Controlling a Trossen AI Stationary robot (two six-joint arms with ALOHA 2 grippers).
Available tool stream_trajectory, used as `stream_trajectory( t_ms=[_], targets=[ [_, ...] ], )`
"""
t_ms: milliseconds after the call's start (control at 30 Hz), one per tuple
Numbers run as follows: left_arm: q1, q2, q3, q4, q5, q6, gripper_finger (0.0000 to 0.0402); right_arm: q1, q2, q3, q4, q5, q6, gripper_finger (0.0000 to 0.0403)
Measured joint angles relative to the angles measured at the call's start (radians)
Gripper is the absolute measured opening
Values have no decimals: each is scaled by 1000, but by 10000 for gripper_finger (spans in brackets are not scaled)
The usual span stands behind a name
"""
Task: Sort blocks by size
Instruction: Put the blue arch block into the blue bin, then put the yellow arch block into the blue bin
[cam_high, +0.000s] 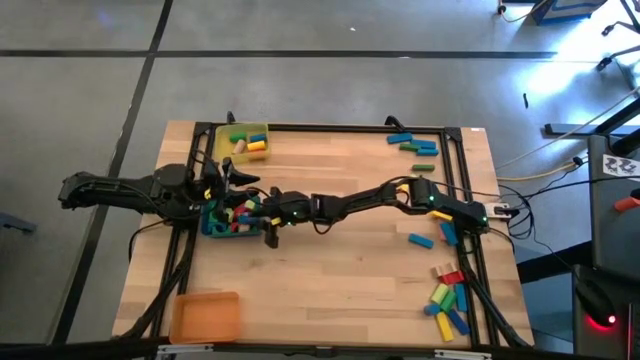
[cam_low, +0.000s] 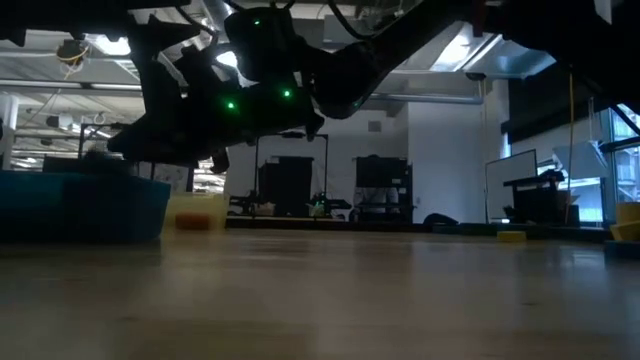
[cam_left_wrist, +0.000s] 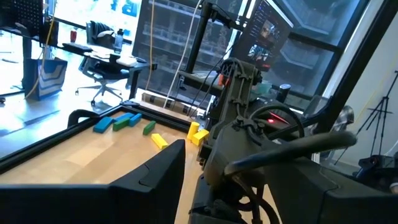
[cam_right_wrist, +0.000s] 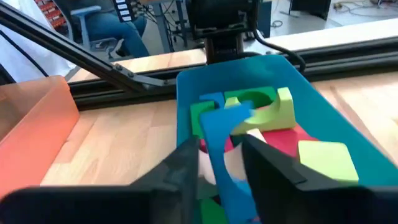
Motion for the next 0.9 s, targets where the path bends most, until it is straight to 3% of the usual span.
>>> stream_trajectory(
  t_ms=[133,333,567,767,900],
  targets=[
    [0,0,0,1,0,10,196,0,-5,0,-15,-10,1,191],
    [0,0,0,-5,0,10,196,1,-115,0,-259,-33,-70,238],
    [0,0,0,-7,0,20,196,1,-272,0,-729,-15,-103,233],
    [0,0,0,-32,0,30,196,19,-376,-1,-1074,104,-80,218],
    [1,0,0,-37,0,38,196,43,-454,-49,-1214,196,-34,208]
  ],
)
